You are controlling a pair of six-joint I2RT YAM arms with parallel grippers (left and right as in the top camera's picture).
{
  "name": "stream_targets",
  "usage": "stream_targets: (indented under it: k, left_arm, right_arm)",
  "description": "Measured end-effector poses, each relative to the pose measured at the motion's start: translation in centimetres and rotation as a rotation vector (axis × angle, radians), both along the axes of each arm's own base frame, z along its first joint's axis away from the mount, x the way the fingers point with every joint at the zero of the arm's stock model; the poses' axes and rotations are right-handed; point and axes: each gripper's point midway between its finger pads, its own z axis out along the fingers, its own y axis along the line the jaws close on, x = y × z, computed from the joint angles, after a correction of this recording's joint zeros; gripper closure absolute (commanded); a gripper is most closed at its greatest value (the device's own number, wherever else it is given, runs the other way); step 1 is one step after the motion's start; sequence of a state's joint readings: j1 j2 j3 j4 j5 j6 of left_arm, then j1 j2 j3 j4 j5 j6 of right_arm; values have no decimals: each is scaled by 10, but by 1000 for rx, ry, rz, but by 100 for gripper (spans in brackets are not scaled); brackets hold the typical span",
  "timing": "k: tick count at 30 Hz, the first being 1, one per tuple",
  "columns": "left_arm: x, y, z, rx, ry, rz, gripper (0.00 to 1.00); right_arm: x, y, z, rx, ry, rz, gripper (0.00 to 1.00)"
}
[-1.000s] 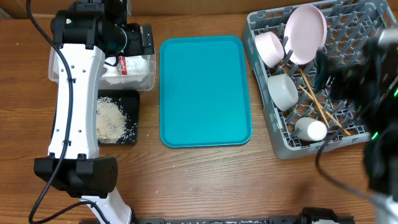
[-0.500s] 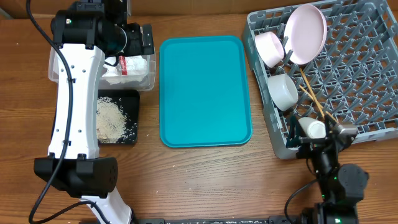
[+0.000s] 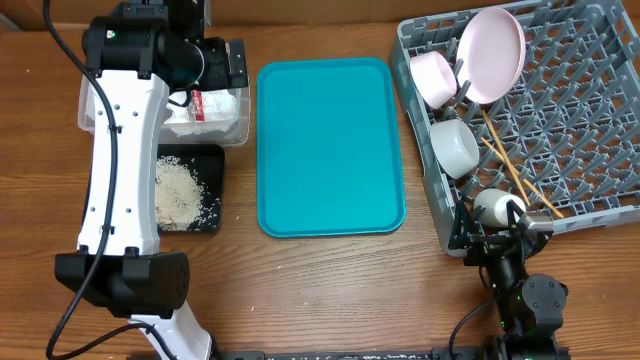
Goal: Sort waste into correct bins and load items into the dishwasher
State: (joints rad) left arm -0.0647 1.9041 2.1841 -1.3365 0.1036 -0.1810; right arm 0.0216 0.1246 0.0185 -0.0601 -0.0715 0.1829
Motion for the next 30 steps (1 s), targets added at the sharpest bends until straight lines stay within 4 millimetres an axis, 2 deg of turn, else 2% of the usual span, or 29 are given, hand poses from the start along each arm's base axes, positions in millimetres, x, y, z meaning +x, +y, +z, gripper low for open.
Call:
stream_targets:
  k: [8,30]
  left_arm:
    - [0,0,0,0,0,0,0]
    - [0,0,0,0,0,0,0]
  right_arm:
    - [-6,2,22,3,-95,10,0]
    - [-6,2,21,2,-93,10,0]
